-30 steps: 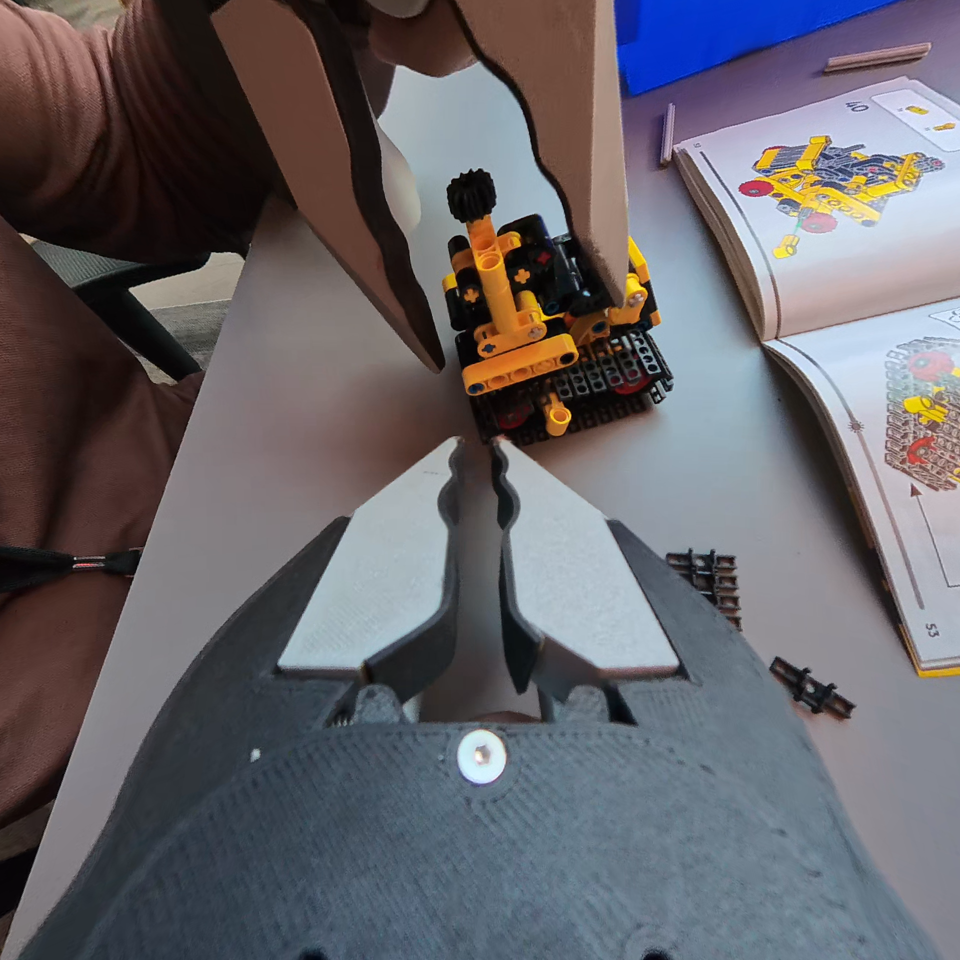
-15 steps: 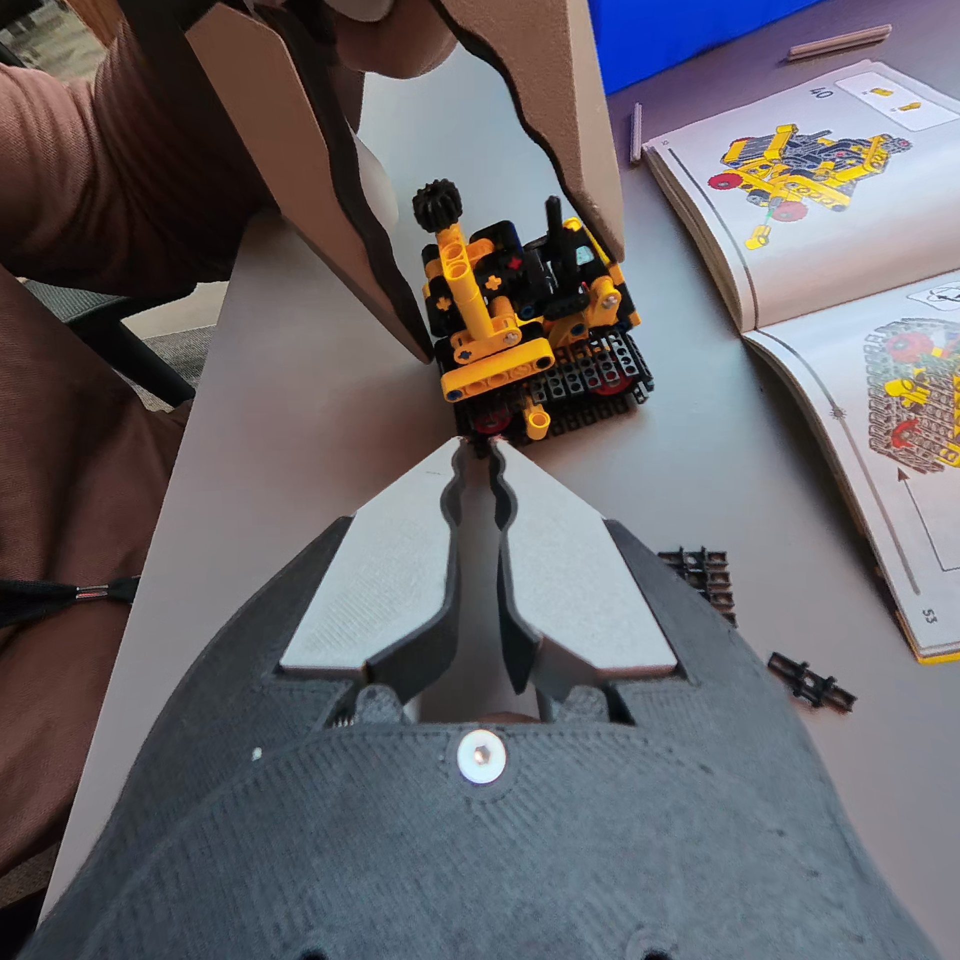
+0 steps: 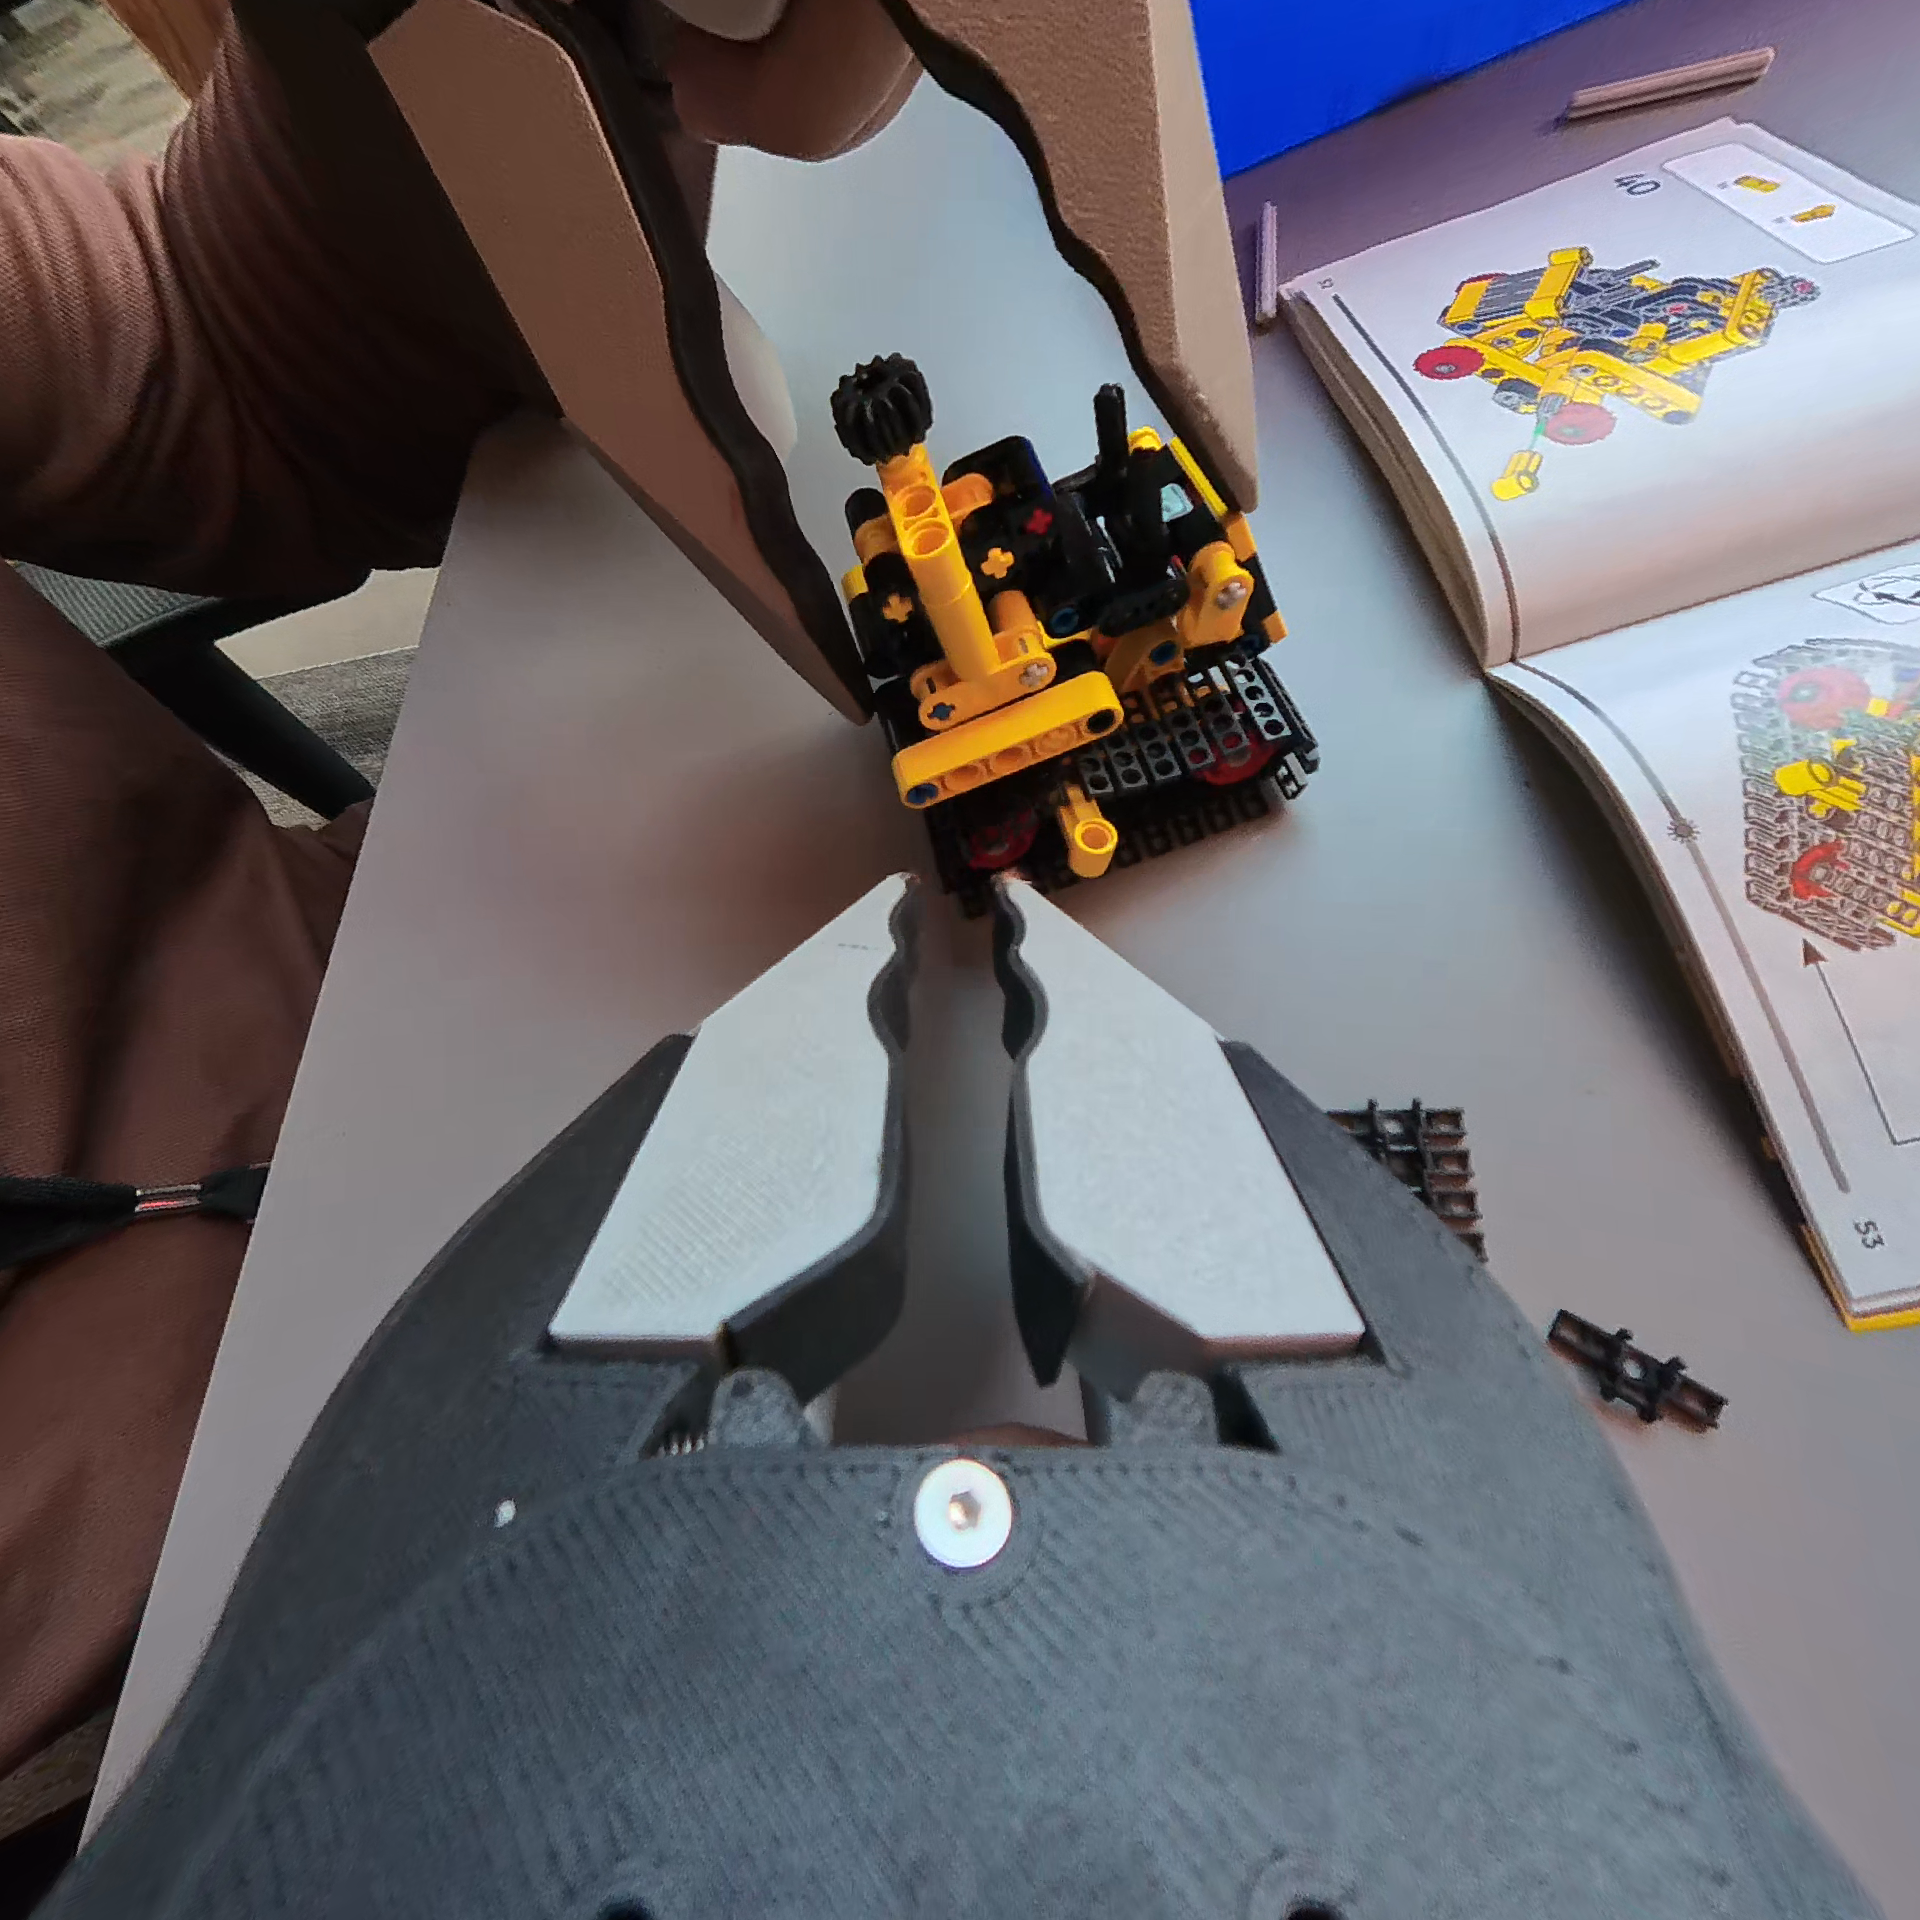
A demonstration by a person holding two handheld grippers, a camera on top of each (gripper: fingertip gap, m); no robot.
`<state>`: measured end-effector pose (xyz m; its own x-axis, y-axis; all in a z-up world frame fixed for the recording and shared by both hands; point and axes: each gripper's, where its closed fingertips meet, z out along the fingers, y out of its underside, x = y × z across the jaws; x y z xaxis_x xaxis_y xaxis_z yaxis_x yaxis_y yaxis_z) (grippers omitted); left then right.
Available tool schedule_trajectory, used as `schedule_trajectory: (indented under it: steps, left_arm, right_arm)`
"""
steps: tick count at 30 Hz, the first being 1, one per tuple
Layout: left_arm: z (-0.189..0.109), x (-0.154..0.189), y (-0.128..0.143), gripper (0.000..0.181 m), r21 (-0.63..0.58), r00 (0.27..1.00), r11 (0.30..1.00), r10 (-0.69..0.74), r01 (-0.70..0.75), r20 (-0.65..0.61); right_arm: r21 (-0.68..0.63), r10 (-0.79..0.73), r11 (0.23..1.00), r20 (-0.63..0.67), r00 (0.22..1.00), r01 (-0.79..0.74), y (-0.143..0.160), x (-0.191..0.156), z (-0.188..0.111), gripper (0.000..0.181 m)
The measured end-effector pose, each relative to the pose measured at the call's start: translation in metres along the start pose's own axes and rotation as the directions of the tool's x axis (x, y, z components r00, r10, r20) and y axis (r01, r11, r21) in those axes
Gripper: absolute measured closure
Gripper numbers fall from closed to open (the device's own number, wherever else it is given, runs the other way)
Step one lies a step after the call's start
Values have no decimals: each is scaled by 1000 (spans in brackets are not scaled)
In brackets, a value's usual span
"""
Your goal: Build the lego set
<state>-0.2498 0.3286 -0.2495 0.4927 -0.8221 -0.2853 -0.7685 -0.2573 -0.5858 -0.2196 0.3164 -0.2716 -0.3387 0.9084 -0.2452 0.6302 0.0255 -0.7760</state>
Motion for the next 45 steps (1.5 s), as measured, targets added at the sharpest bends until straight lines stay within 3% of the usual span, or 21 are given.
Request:
schedule_trajectory:
  steps: [1,8,17,27,34,38,45]
  left_arm:
    - [0,0,0,117,0,1000,1000,2,-2,1]
    - [2,-2,-1,118,3,1000,1000,16,-16,19]
    - [3,-3,-1,118,12,999,1000,27,-28,28]
    - [4,-3,-1,118,18,999,999,36,-36,33]
    - [4,-3,-1,118,19,999,999,38,-39,34]
    - [4,-2,-2,118,24,999,999,38,-39,32]
    - [4,-1,-2,118,26,999,999,36,-37,31]
  right_arm:
    - [-1,-2,1000,-2,1000,2,0,0,1,172]
    - [-25,-15,1000,-30,999,14,1,0,6,181]
    - [-29,-33,999,-55,998,32,1,1,6,181]
    - [-62,-171,985,-177,969,162,3,3,7,181]
    - [-60,-162,986,-165,973,154,3,2,7,181]
    - [-87,-176,983,-170,970,163,8,3,8,169]
    - [-96,-163,984,-184,969,148,9,6,8,167]
